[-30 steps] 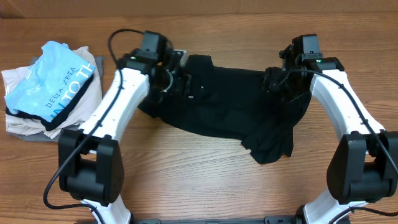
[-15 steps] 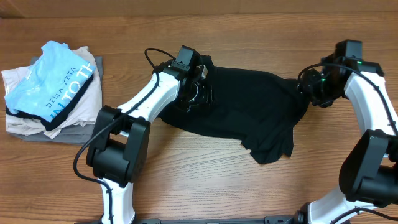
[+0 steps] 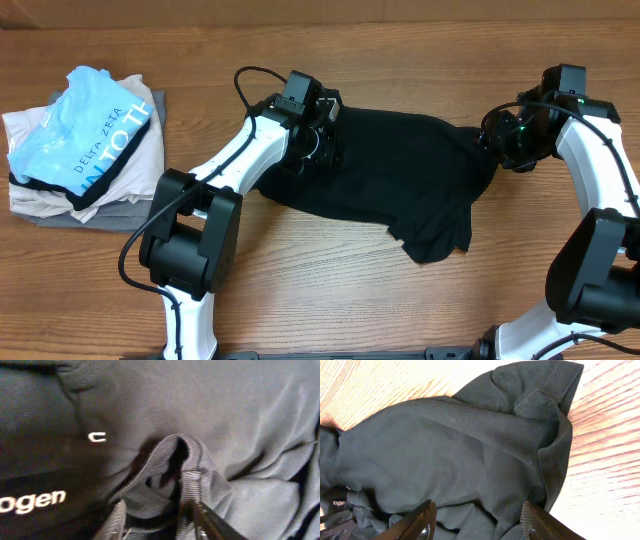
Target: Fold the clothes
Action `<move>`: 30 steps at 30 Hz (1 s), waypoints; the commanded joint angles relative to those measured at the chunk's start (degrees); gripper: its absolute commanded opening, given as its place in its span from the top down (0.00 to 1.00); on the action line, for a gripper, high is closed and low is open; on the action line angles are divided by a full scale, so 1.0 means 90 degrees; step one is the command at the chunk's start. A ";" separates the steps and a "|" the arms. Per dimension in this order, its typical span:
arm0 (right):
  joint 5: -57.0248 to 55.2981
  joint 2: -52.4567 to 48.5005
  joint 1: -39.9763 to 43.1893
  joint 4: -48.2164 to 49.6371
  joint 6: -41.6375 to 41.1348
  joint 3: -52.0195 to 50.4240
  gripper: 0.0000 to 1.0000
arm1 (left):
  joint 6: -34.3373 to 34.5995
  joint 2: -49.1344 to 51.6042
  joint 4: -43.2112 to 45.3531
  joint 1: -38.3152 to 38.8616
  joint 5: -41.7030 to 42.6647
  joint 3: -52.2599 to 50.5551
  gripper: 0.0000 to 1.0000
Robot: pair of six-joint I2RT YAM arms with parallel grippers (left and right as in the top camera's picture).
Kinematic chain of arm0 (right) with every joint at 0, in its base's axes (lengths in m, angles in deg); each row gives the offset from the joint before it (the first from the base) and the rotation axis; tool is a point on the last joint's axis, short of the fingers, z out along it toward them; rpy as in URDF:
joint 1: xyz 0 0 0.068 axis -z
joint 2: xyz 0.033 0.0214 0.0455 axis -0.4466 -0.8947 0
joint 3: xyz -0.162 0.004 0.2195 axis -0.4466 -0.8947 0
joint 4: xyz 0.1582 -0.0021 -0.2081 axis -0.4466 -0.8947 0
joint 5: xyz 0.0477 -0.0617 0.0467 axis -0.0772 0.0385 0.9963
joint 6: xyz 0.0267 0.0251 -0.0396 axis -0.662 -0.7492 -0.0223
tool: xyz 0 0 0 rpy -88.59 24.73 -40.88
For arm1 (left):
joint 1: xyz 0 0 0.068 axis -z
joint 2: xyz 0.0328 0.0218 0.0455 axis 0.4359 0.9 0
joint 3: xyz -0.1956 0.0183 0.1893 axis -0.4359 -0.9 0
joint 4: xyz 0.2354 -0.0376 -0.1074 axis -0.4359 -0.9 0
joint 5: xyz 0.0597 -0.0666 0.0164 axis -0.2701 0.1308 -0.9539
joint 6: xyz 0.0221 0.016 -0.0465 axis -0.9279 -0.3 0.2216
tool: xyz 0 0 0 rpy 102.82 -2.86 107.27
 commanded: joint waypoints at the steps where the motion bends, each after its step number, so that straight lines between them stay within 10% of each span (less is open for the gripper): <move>1: 0.0049 0.0134 -0.0012 0.0029 -0.0012 0.0148 0.41 | -0.0376 0.0019 -0.0063 0.0068 -0.0794 -0.0007 0.49; 6: 0.0051 0.0134 -0.0012 0.0027 -0.0012 0.0148 0.41 | -0.0384 0.0022 -0.0046 0.0075 -0.1316 -0.0007 0.48; 13: 0.0049 0.0134 -0.0012 0.0027 -0.0010 0.0148 0.41 | -0.0403 0.0007 -0.0607 0.0095 -0.1324 -0.0007 0.75; 30: 0.0051 0.0134 -0.0012 0.0066 -0.0012 0.0148 0.41 | -0.0741 0.0097 0.0449 0.0393 -0.0070 0.0049 0.55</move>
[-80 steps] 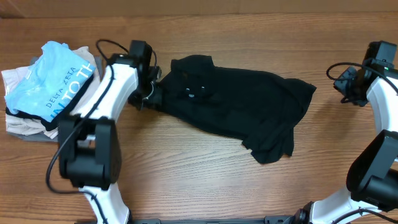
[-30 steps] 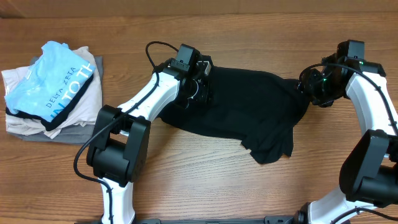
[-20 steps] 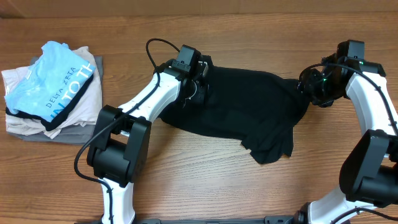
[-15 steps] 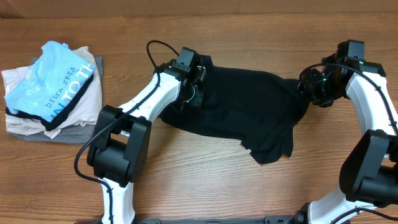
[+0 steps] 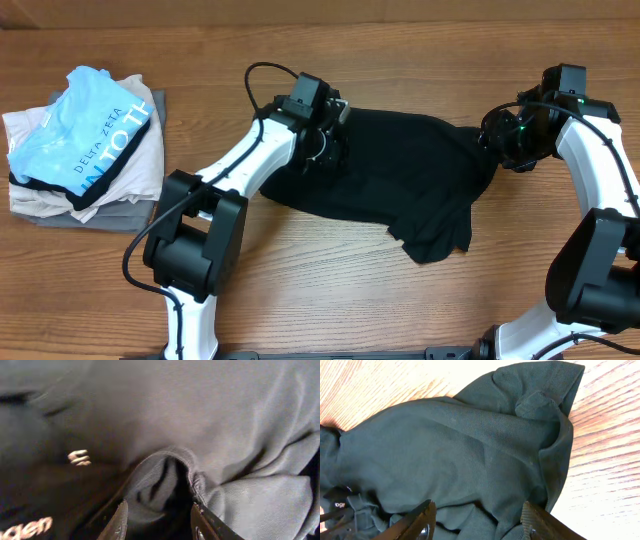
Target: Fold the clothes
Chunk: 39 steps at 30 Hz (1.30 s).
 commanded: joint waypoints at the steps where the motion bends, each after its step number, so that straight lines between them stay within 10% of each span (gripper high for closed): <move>1: 0.0036 0.0134 -0.0012 0.0056 -0.0012 0.0148 0.41 | -0.0165 0.0170 0.0231 0.0160 0.0194 0.0061 0.54; 39: 0.0034 0.0134 -0.0012 0.0078 -0.0012 0.0148 0.41 | 0.0233 0.0464 -0.0780 0.0580 -0.0636 0.1001 0.60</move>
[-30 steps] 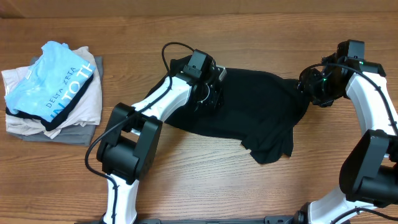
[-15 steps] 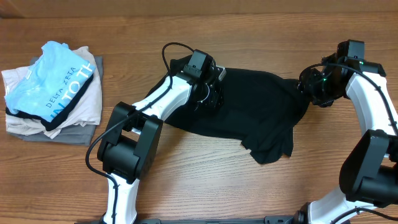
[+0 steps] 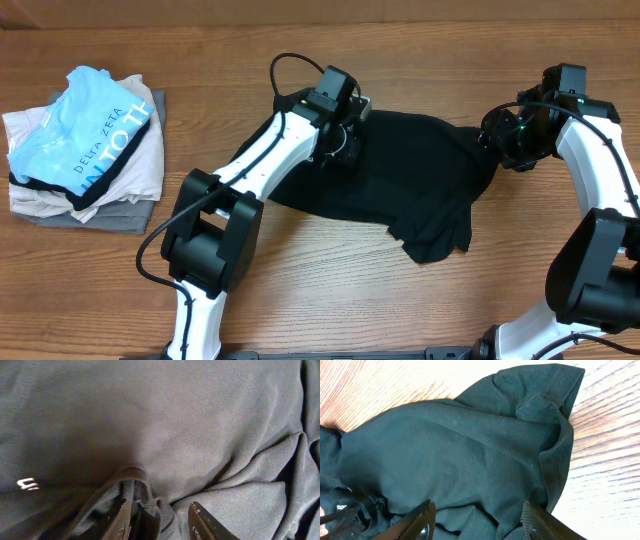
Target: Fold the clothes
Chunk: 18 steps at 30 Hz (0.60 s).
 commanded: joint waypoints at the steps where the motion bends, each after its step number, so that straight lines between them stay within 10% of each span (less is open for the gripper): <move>1: 0.0034 0.0134 -0.0012 0.0032 -0.0012 0.0148 0.41 | 0.0170 0.0168 -0.0012 0.0109 -0.0308 0.0007 0.60; 14: 0.0034 0.0134 -0.0012 -0.0041 -0.0012 0.0148 0.41 | 0.0175 0.0369 0.0044 0.0146 -0.0843 0.0007 0.69; 18: 0.0034 0.0134 -0.0012 -0.0046 -0.0012 0.0148 0.41 | 0.0175 0.0369 0.0092 0.0168 -0.0821 0.0007 0.91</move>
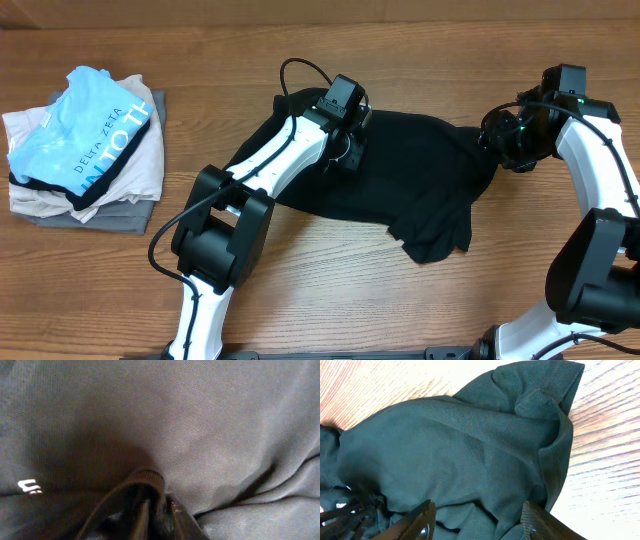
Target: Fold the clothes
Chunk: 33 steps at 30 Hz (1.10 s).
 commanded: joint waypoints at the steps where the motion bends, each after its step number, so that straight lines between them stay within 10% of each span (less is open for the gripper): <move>1: 0.0034 0.0134 -0.0012 0.0012 -0.0010 0.0148 0.41 | 0.0032 0.0075 0.0034 0.0044 -0.0146 0.0010 0.96; 19: -0.0736 0.0134 -0.0005 -0.0714 -0.0534 0.0046 0.41 | -0.0148 -0.1508 -0.3818 -0.1190 -0.1882 0.2395 0.96; 33: 0.1365 0.0134 -0.0423 0.1693 -0.0214 -0.1829 0.46 | -0.0143 -0.1902 -0.4337 -0.1460 -0.1882 0.2395 0.96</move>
